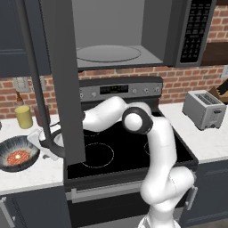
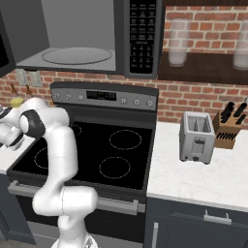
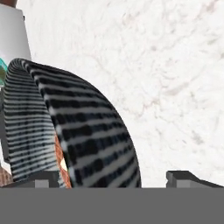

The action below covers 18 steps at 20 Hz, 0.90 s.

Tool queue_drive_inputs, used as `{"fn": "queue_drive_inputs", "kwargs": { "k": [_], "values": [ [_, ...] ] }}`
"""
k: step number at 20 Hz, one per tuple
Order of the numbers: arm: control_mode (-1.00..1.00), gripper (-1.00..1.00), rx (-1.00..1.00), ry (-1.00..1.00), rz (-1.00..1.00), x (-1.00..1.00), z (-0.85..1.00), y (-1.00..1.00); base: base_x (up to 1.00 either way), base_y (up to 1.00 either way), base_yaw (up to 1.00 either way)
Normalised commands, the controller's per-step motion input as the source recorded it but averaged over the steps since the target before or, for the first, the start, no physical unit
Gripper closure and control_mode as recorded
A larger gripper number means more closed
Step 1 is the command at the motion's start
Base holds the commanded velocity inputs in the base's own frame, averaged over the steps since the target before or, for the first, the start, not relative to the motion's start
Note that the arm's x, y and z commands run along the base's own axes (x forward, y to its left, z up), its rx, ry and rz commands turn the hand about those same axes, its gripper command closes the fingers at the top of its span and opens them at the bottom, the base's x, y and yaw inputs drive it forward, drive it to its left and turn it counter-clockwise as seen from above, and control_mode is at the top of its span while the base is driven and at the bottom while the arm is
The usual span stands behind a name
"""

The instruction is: Open the microwave, place the bowl with waffle inside the microwave, then close the microwave door and turn it on.

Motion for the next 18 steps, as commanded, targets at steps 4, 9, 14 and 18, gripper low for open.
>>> {"fn": "queue_drive_inputs", "kwargs": {
  "k": [4, 9, 14, 18],
  "values": [
    [-1.0, 1.0, -0.01, 0.08, 0.0, 0.0, -0.01, 0.11, 0.0, 0.0, 0.0],
    [-1.0, 1.0, -0.01, 0.03, 0.0, 0.0, -0.02, 0.03, 0.0, 0.0, 0.0],
    [-1.0, 1.0, 0.0, -0.07, 0.04, -0.35, 0.07, -0.45, 0.0, 0.0, 0.0],
    [-1.0, 1.0, -0.02, -0.18, 0.01, -0.63, 0.31, -0.96, 0.0, 0.0, 0.0]
  ]
}}
